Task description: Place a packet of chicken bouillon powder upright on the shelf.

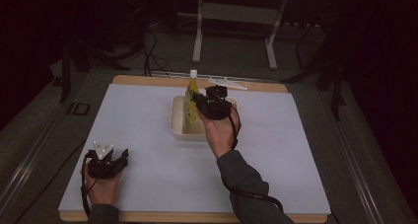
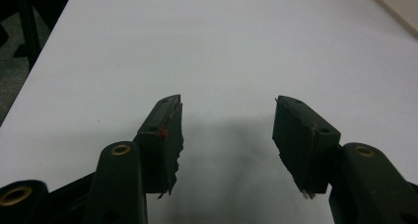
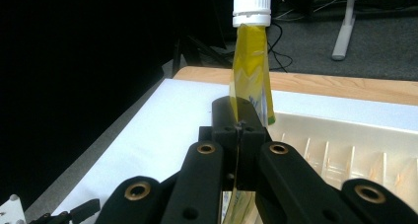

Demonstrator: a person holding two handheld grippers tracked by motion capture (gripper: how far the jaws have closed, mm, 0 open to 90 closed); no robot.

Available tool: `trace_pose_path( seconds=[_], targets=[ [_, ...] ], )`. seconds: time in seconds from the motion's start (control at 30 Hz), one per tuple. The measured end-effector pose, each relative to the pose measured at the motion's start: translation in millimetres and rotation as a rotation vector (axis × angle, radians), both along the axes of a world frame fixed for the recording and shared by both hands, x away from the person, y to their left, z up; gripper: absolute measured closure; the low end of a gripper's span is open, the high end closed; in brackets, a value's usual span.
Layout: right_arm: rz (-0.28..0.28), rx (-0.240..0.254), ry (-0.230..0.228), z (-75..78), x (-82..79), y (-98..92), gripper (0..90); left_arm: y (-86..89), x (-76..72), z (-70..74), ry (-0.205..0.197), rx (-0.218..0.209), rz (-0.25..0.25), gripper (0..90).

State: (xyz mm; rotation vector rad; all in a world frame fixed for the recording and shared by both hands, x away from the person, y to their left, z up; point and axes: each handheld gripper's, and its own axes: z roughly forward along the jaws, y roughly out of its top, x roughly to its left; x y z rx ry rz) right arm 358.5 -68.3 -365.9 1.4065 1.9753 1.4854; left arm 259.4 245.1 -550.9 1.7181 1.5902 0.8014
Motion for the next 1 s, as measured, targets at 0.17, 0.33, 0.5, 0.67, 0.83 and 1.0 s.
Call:
trace_pose_path(
  seconds=[0.17, 0.33, 0.5, 0.67, 0.83, 1.0],
  targets=[
    [-0.011, -0.002, 0.001, -2.3, -0.2, 0.2, 90.0, 0.0, -0.1, 0.0, -0.001, 0.0, 0.001, 44.7],
    [-0.017, -0.007, 0.01, -4.6, 1.7, 0.7, 90.0, -0.2, -0.1, -0.1, -0.002, 0.0, 0.002, 44.7],
    [-0.021, -0.007, 0.021, -5.8, 4.0, 2.4, 90.0, -0.1, -0.1, 0.0, -0.003, -0.002, 0.002, 44.8],
    [-0.048, -0.025, 0.055, -5.6, 9.2, 5.8, 90.0, 0.1, 0.0, -0.1, -0.003, -0.002, 0.001, 44.7],
    [-0.048, -0.024, 0.072, -6.0, 13.2, 9.0, 90.0, 0.3, -0.1, -0.1, -0.004, -0.004, 0.001, 44.7],
    [-0.054, -0.03, 0.08, -6.2, 17.0, 11.3, 90.0, 0.1, 0.0, -0.1, -0.005, -0.004, 0.001, 44.7]
  ],
)
